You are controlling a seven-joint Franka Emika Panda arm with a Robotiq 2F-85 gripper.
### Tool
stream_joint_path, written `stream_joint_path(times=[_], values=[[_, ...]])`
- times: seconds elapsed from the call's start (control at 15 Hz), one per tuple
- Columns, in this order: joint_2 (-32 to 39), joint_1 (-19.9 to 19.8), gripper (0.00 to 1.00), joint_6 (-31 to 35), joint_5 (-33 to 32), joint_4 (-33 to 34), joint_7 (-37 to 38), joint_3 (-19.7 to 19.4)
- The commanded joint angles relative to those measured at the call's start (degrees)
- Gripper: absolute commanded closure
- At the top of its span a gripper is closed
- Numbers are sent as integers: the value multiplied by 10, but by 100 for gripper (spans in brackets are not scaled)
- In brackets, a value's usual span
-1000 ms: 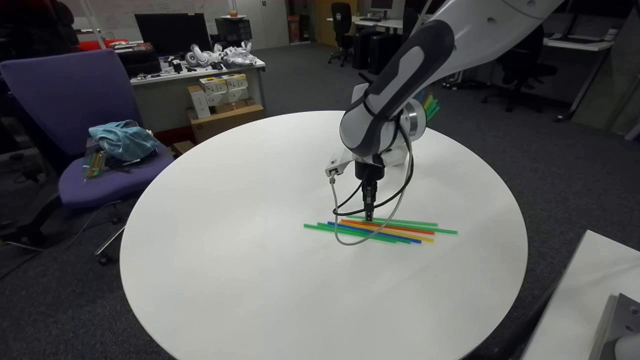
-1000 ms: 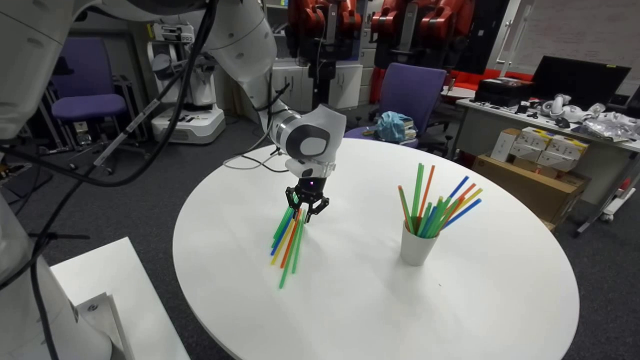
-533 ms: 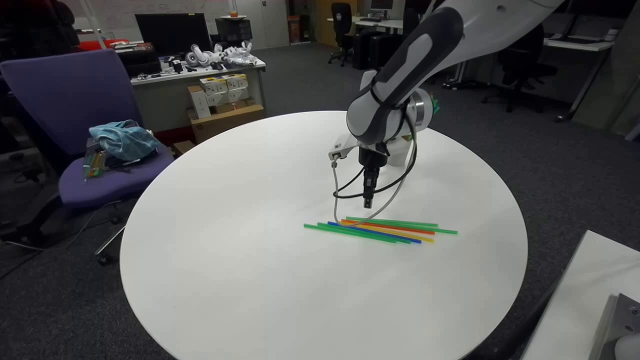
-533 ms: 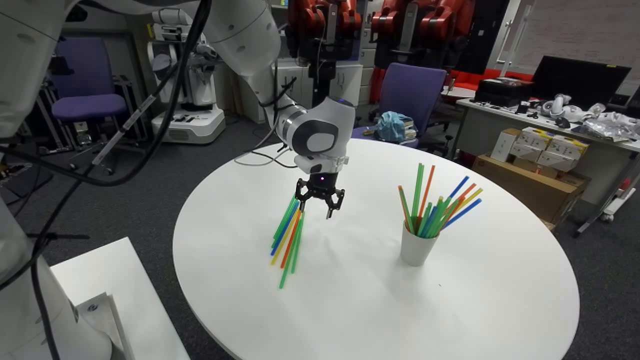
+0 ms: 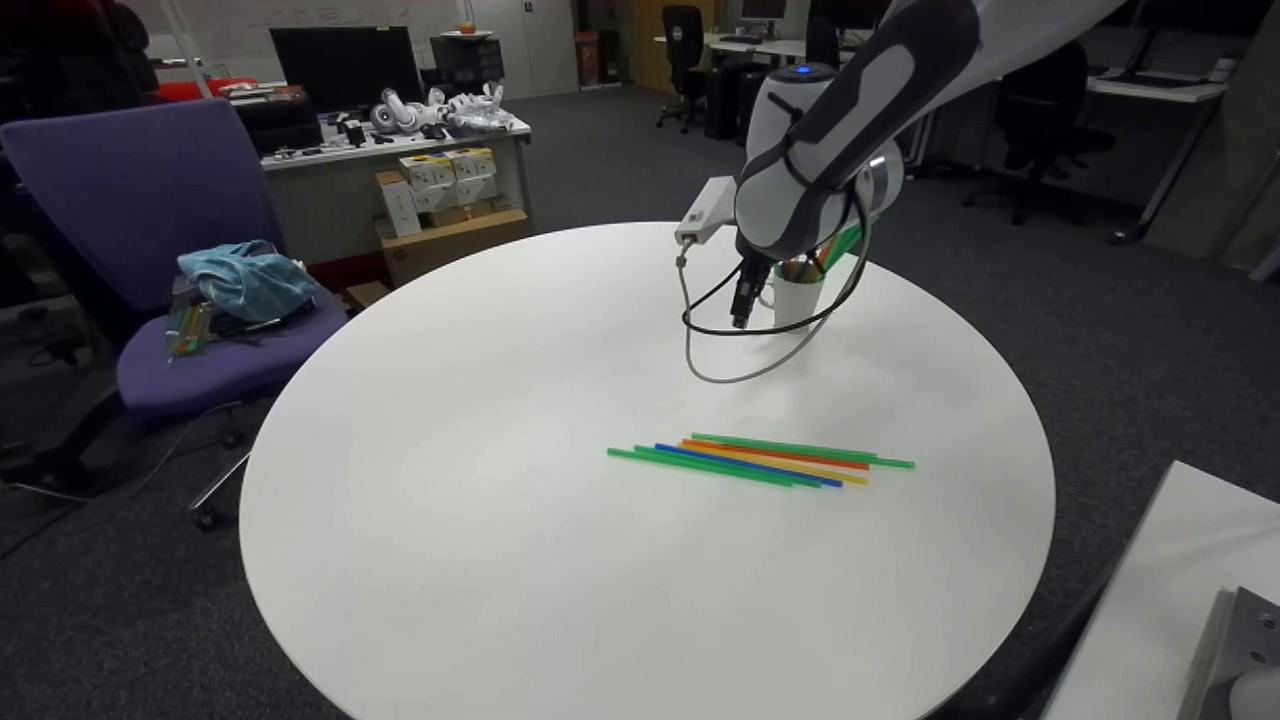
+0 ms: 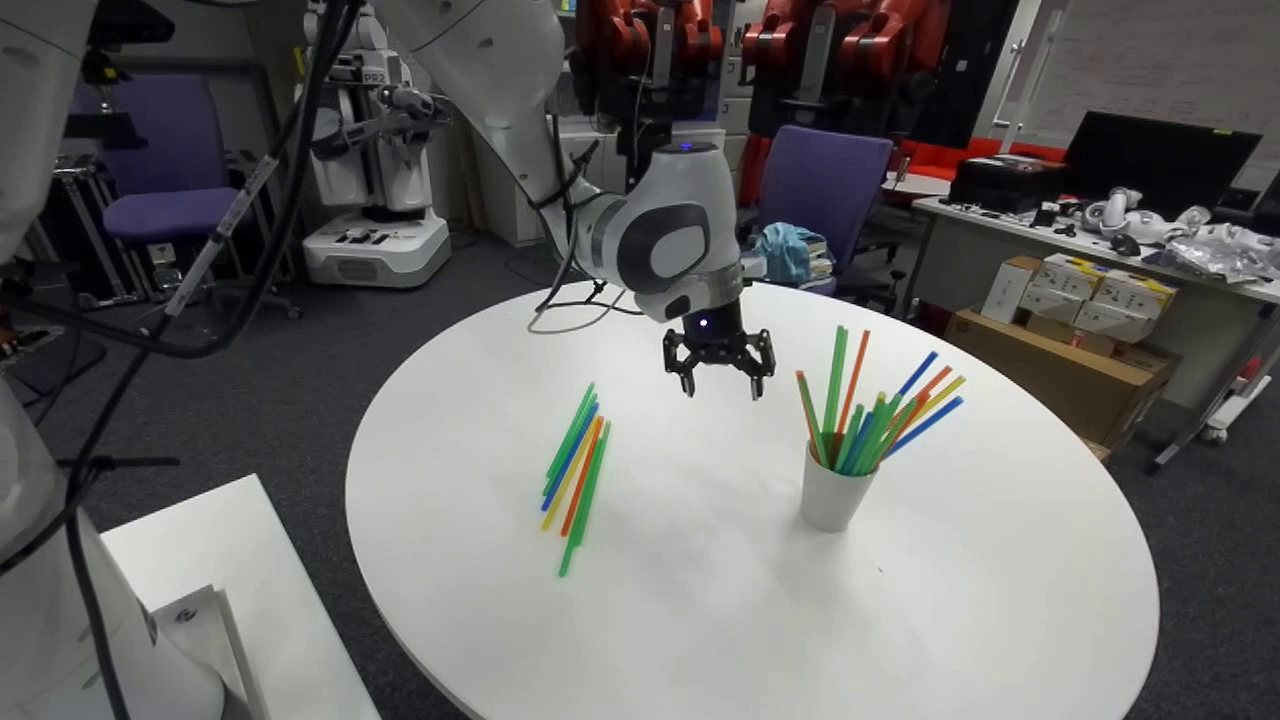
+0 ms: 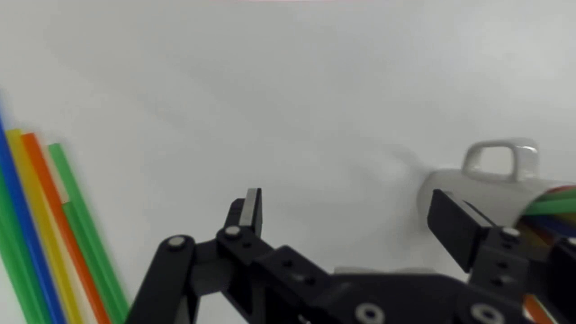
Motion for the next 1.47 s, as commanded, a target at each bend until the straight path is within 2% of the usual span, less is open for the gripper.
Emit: stream_joint_path(times=[0.0,0.13,0.2,0.27,0.33,0.4,0.47,0.53,0.73,0.87,1.07,1.4], values=[[-12,104,0,45,8,-18,24,-134],[-11,120,0,60,-9,-16,14,-157],[-19,109,0,66,-36,-16,13,-144],[-16,111,0,65,-32,-8,2,-144],[-23,80,0,61,-57,0,9,-111],[-14,103,0,58,-37,4,-6,-131],[-11,103,0,59,-38,8,-1,-130],[3,126,0,71,-26,14,9,-158],[43,193,0,107,74,31,9,-242],[64,222,0,120,160,37,8,-277],[92,253,0,116,250,43,10,-309],[136,278,0,111,346,54,8,-337]])
